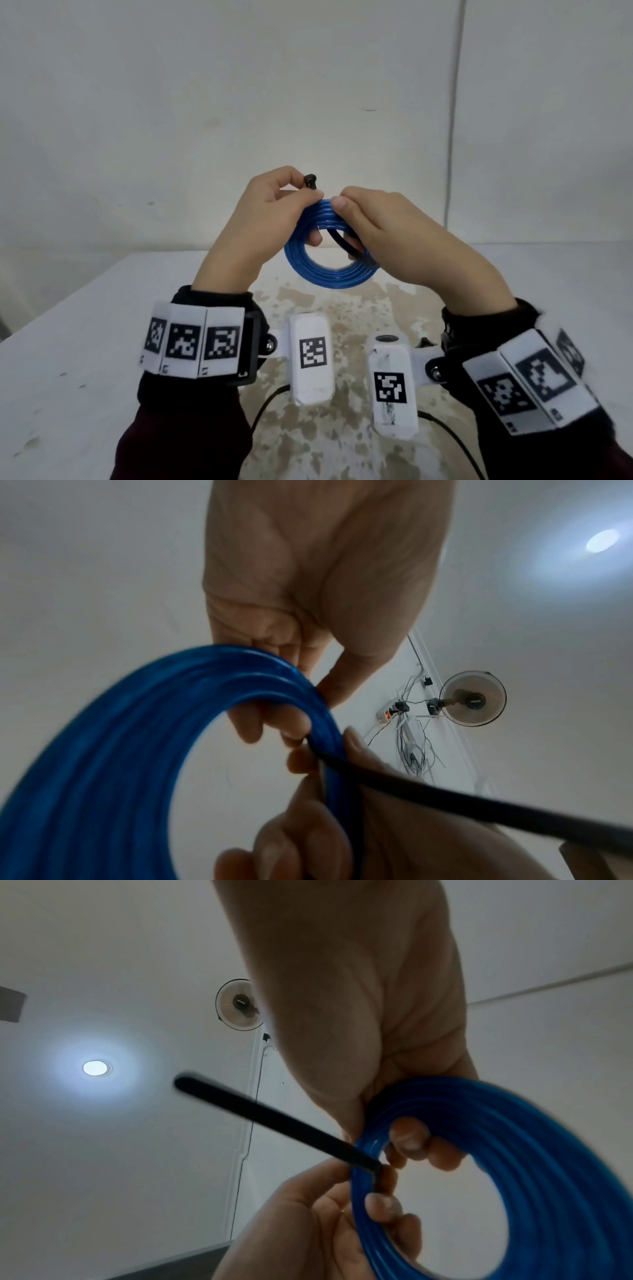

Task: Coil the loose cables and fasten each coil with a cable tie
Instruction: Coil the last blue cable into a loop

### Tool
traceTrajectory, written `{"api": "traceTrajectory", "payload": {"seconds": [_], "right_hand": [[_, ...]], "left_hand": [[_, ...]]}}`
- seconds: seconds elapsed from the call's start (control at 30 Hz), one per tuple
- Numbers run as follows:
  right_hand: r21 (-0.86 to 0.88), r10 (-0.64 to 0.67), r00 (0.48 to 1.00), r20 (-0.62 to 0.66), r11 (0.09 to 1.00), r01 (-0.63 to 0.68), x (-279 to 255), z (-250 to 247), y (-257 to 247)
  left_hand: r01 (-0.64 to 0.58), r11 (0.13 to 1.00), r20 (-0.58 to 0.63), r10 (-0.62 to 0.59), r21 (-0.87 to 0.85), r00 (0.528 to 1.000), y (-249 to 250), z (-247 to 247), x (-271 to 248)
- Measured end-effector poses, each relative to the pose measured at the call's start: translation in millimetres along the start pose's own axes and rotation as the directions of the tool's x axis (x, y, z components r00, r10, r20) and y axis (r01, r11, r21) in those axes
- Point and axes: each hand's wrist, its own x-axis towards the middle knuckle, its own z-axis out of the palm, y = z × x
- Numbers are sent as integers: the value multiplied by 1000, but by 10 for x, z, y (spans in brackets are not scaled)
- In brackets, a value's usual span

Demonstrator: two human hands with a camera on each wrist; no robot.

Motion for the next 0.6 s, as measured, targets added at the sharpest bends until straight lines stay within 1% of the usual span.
{"api": "traceTrajectory", "payload": {"seconds": [0.07, 0.17, 0.27, 0.33, 0.5, 0.6], "right_hand": [[-7, -9, 1000, -12, 1000, 9, 2, 12, -8], [-16, -34, 999, 33, 999, 35, 5, 53, -40], [47, -69, 996, 59, 997, 66, 14, 91, -71], [92, -66, 996, 65, 994, 60, 25, 93, -63], [103, -29, 997, 72, 994, 21, 36, 87, -34], [130, -18, 996, 88, 991, 6, 29, 70, -52]], "left_hand": [[-2, 1000, -6, 2, -7, 1000, -5, -11, -2], [7, 1000, 25, -7, -14, 1000, -22, -48, -19], [10, 1000, 58, -8, -23, 998, -24, -53, -41], [1, 1000, 70, 1, -25, 998, -23, -43, -51], [-46, 999, 127, 47, -8, 991, -54, -22, -75], [-38, 999, 135, 40, -20, 990, -49, -37, -79]]}}
